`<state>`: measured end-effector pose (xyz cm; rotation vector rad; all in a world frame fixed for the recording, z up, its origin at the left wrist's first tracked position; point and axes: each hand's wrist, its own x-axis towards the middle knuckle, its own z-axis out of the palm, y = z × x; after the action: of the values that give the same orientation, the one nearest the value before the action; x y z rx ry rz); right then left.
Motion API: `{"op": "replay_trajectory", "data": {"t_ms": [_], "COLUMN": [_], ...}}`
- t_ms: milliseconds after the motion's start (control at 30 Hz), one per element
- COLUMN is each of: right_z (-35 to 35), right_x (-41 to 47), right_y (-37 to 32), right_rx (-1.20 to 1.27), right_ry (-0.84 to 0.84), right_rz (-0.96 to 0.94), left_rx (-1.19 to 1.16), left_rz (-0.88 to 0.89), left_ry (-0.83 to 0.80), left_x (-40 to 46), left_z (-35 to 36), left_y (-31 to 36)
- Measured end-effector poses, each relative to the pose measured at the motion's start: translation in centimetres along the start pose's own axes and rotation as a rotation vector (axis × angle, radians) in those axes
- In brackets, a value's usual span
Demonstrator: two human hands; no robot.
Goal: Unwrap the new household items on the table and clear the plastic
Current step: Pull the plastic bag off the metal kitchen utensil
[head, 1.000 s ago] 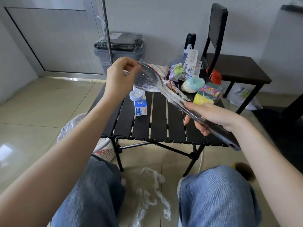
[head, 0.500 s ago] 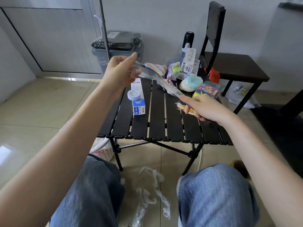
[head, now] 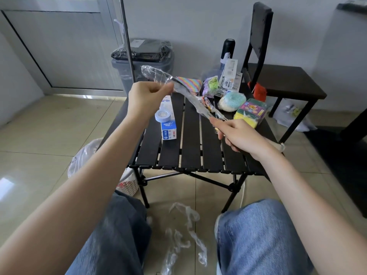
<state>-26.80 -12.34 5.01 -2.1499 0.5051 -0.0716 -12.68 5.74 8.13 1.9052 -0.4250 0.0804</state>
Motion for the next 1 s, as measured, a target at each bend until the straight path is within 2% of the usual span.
{"op": "replay_trajectory", "data": {"t_ms": [133,267,400,467,600,700,767,833,900,1000], "right_z": [0.0,0.3,0.4,0.3,0.4,0.9,1.4,1.4,0.7,-0.1], "right_x": [-0.2,-0.3,-0.3,-0.2,-0.6,-1.4,-1.9,-2.2,-2.5,-3.0], "right_y": [-0.5,-0.7,-1.2,-1.4,-1.3,-1.2,-1.0,-0.8,-0.5,0.0], "right_rx": [0.11,0.134,0.054,-0.06,-0.247,-0.415,-0.566,-0.609,-0.54,-0.189], "right_ry": [-0.037,-0.05,0.028,0.109,0.198,0.242,0.297,0.237,0.032,-0.353], "right_rz": [0.001,0.02,-0.026,-0.062,-0.104,-0.144,-0.191,-0.201,-0.17,-0.066], "left_rx": [-0.176,-0.177,-0.641,-0.744,-0.606,-0.497,-0.481,-0.518,-0.576,-0.727], "left_rz": [0.115,0.208,0.026,-0.089,-0.246,-0.376,-0.4,-0.4,-0.422,-0.449], "left_ry": [-0.009,0.02,-0.134,-0.174,-0.225,-0.35,-0.4,-0.413,-0.431,-0.518], "left_x": [-0.5,-0.2,-0.8,-1.2,-1.2,-1.4,-1.9,-2.6,-3.7,-5.3], "left_z": [0.5,0.7,1.5,1.8,2.2,2.3,2.3,2.3,2.3,2.6], "left_y": [0.4,0.8,1.8,1.9,1.0,0.0,-0.6,-1.1,-1.6,-1.7]}}
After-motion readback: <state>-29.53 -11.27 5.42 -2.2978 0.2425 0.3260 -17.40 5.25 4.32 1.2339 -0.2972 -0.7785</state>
